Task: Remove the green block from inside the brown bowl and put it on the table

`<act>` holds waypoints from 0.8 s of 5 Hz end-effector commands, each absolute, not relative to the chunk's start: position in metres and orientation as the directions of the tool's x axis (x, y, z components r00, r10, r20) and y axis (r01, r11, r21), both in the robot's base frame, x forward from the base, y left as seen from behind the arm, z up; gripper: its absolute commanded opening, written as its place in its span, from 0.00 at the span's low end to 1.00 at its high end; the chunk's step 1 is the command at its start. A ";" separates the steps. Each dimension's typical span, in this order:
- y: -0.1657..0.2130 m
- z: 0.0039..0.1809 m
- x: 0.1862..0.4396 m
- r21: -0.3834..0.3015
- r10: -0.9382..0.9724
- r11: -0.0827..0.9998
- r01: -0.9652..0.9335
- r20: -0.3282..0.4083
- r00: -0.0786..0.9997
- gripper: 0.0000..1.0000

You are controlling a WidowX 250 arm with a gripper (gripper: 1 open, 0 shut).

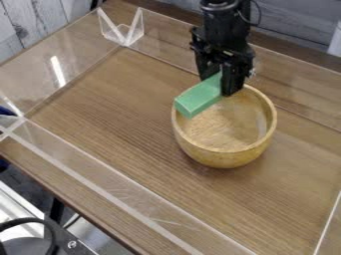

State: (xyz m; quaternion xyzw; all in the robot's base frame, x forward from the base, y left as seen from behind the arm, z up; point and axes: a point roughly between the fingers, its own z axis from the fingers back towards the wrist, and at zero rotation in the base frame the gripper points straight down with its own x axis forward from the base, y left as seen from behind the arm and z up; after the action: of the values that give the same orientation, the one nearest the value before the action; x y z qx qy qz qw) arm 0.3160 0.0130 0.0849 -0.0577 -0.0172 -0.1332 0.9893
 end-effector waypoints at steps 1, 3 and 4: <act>0.024 0.124 0.327 -0.062 -0.237 0.966 0.250 0.160 0.958 0.00; 0.027 0.115 0.330 -0.064 -0.227 0.969 0.240 0.156 0.961 0.00; 0.028 0.110 0.331 -0.065 -0.224 0.970 0.236 0.153 0.963 0.00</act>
State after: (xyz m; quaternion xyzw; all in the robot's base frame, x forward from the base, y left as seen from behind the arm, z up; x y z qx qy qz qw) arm 0.3218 0.0217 0.0922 -0.0508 -0.0414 -0.1203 0.9906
